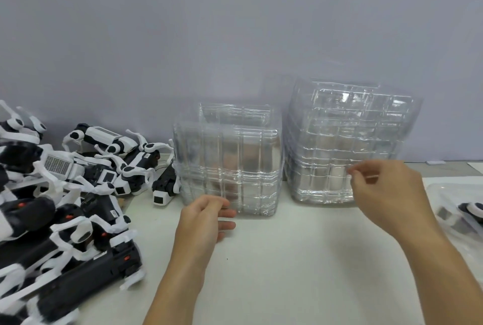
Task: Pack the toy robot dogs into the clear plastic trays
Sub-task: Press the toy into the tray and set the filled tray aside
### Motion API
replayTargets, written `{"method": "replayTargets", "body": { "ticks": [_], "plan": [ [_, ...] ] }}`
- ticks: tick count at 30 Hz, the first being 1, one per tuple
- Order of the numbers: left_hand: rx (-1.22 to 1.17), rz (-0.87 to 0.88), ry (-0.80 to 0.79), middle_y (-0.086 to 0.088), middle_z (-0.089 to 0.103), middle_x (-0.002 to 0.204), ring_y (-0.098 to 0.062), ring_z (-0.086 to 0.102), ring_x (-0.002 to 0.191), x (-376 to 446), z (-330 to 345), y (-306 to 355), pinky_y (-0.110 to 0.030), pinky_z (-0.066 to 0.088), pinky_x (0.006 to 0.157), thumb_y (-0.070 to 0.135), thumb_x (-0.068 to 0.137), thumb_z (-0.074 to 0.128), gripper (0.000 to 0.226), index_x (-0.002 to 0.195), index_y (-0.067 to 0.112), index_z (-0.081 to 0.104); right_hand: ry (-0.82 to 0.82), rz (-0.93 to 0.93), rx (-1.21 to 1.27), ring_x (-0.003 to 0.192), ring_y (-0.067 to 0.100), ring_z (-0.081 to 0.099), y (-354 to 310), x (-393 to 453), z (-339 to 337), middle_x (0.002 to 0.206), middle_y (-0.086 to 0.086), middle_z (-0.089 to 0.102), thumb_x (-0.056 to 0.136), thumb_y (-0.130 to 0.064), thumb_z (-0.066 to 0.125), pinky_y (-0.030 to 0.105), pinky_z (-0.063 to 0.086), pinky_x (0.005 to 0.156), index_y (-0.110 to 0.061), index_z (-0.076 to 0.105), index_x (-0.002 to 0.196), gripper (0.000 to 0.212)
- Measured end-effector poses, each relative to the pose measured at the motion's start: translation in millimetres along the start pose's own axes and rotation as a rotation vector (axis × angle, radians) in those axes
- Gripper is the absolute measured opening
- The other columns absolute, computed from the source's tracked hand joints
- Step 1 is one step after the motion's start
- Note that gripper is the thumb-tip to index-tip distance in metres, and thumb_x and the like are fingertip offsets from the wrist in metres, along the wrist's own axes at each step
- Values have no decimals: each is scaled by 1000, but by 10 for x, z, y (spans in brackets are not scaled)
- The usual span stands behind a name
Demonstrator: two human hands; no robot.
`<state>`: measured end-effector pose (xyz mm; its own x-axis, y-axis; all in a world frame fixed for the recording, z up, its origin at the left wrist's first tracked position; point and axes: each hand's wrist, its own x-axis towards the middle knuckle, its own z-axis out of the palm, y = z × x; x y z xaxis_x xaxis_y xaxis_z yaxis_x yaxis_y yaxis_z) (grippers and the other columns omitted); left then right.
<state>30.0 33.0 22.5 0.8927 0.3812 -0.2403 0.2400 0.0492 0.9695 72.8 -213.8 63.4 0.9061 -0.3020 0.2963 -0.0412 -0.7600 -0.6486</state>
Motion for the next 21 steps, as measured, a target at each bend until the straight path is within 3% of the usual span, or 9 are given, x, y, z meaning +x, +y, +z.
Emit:
{"method": "replayTargets", "body": {
  "ticks": [4, 5, 7, 10, 12, 16, 18, 21],
  "plan": [
    [37, 17, 0, 1, 75, 75, -19, 70, 70, 3, 4, -32, -27, 49, 65, 14, 96, 53, 21, 85, 16, 70, 233, -266, 169, 76, 6, 63, -263, -22, -65, 78, -17, 65, 90, -23, 67, 17, 43, 71, -28, 68, 85, 8],
    [39, 24, 1, 2, 75, 74, -19, 70, 69, 3, 8, -34, -26, 48, 63, 14, 96, 53, 21, 85, 15, 70, 282, -334, 189, 78, 8, 62, -321, -10, -91, 83, -13, 65, 90, -25, 68, 19, 44, 74, -27, 68, 90, 2],
    [45, 36, 8, 2, 74, 73, -17, 69, 67, 8, 19, -40, -24, 46, 61, 15, 96, 53, 20, 86, 15, 70, 334, -419, 164, 97, 17, 57, -429, 65, -140, 104, -3, 59, 88, -28, 71, 30, 43, 87, -24, 65, 108, 21],
    [50, 45, 4, 3, 74, 73, -17, 69, 67, 1, 38, -38, -25, 45, 61, 16, 96, 55, 18, 86, 16, 70, 247, -416, -54, 127, 23, 43, -584, 307, -247, 138, 0, 46, 88, -38, 70, 48, 30, 102, -27, 51, 137, 53],
    [43, 46, -4, 3, 75, 73, -17, 69, 67, -10, 44, -37, -27, 45, 63, 17, 95, 55, 18, 85, 16, 70, 94, -357, -238, 134, 21, 40, -662, 496, -330, 144, -4, 47, 90, -46, 66, 44, 24, 101, -30, 44, 144, 60],
    [17, 46, -19, 5, 74, 71, -14, 68, 64, -8, 38, -35, -28, 44, 63, 17, 95, 55, 19, 84, 16, 71, -95, -306, -306, 117, 17, 54, -754, 696, -434, 106, -10, 67, 89, -48, 68, 36, 21, 87, -34, 66, 112, 27],
    [6, 52, -26, 6, 74, 70, -11, 67, 61, -2, 38, -34, -26, 44, 61, 17, 94, 55, 19, 83, 17, 71, -99, -325, -260, 109, 17, 57, -793, 719, -489, 92, -13, 65, 88, -44, 71, 38, 29, 91, -36, 68, 96, 12],
    [-4, 58, -33, 6, 73, 71, -9, 66, 58, 2, 44, -40, -25, 44, 59, 17, 94, 56, 18, 82, 17, 70, -55, -363, -133, 100, 18, 59, -879, 695, -588, 84, -18, 61, 87, -36, 74, 53, 39, 103, -36, 67, 88, 7]
  ]
}}
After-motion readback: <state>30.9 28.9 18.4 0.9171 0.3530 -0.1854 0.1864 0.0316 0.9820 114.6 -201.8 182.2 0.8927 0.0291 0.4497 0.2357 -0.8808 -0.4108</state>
